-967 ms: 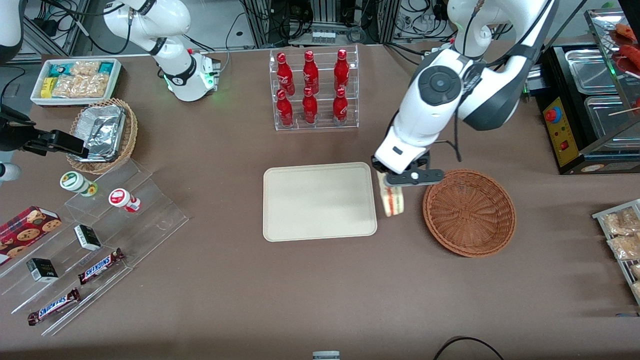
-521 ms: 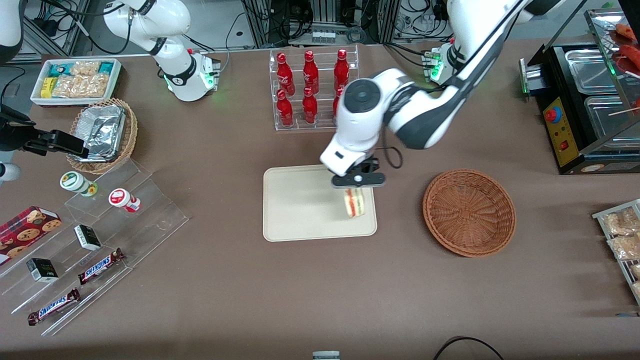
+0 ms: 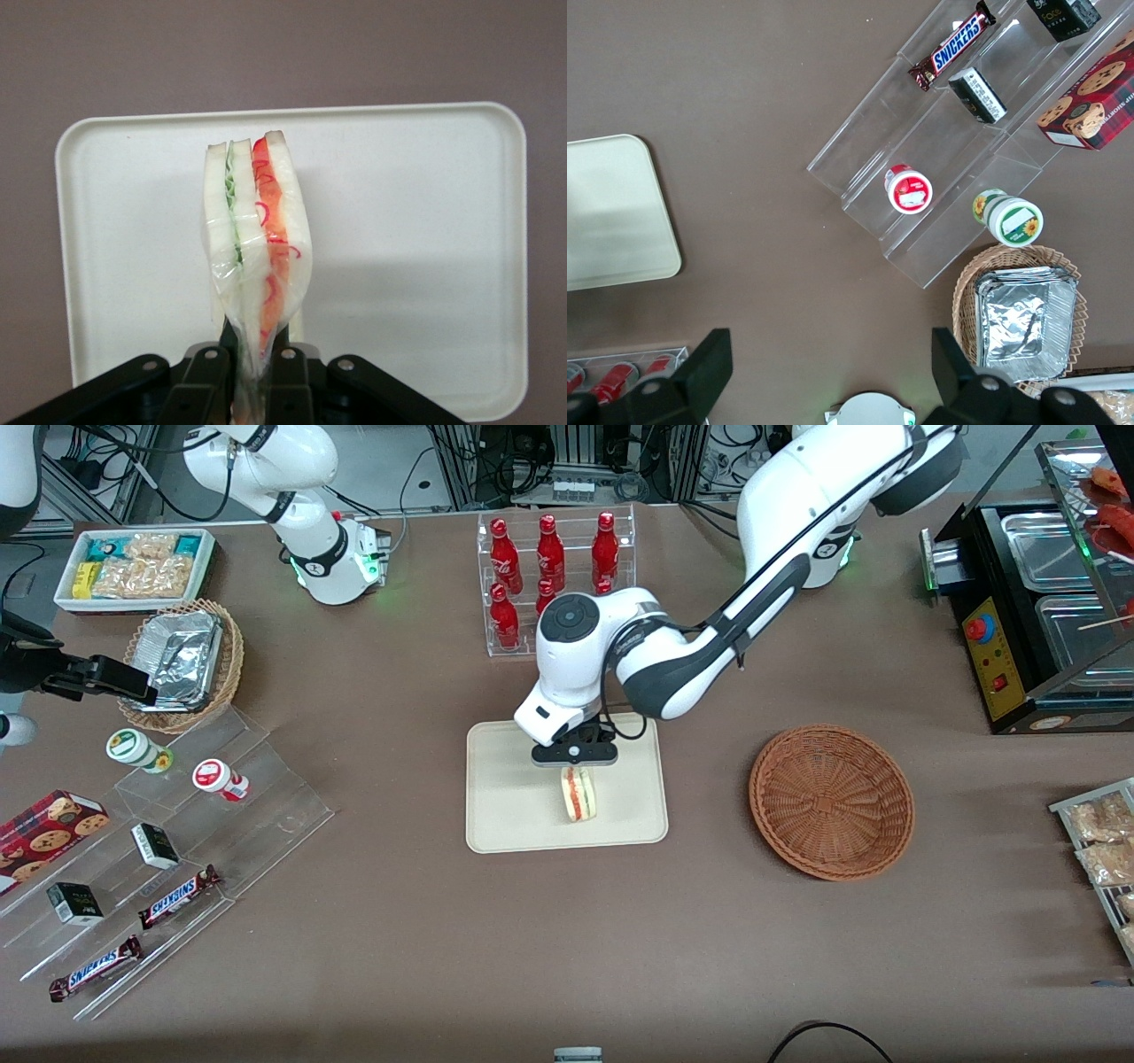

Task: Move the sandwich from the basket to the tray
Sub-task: 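Lower the sandwich onto the tray and open the left gripper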

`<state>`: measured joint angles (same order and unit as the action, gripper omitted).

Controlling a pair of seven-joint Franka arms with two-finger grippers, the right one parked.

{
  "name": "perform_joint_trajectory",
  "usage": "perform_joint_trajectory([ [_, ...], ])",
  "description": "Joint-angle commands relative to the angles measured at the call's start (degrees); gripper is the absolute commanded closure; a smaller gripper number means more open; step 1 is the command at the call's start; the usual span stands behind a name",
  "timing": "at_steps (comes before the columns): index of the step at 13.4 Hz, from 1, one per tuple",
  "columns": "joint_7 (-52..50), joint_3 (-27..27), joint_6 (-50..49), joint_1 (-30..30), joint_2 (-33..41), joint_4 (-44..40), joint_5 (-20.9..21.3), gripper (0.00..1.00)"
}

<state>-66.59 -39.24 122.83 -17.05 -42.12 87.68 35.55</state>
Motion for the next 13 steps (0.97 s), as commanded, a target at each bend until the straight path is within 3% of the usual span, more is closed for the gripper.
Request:
perform_joint_trajectory([
  [1, -1.96, 0.04, 2.31, -1.76, -3.40, -2.16, 3.99, 1.00],
  [8, -3.80, 5.23, 8.47, -6.15, -5.61, -1.81, 4.44, 1.00],
  [9, -3.89, 5.23, 8.39, -6.15, -5.70, -1.81, 4.26, 0.67],
  [10, -3.81, 5.23, 8.39, -6.07, -5.61, -1.81, 4.26, 0.19],
  [11, -3.72, 5.23, 8.39, -5.89, -5.52, -1.81, 4.26, 0.02],
  [13, -3.63, 5.23, 7.86, -5.54, -5.08, -1.90, 3.83, 0.01],
])
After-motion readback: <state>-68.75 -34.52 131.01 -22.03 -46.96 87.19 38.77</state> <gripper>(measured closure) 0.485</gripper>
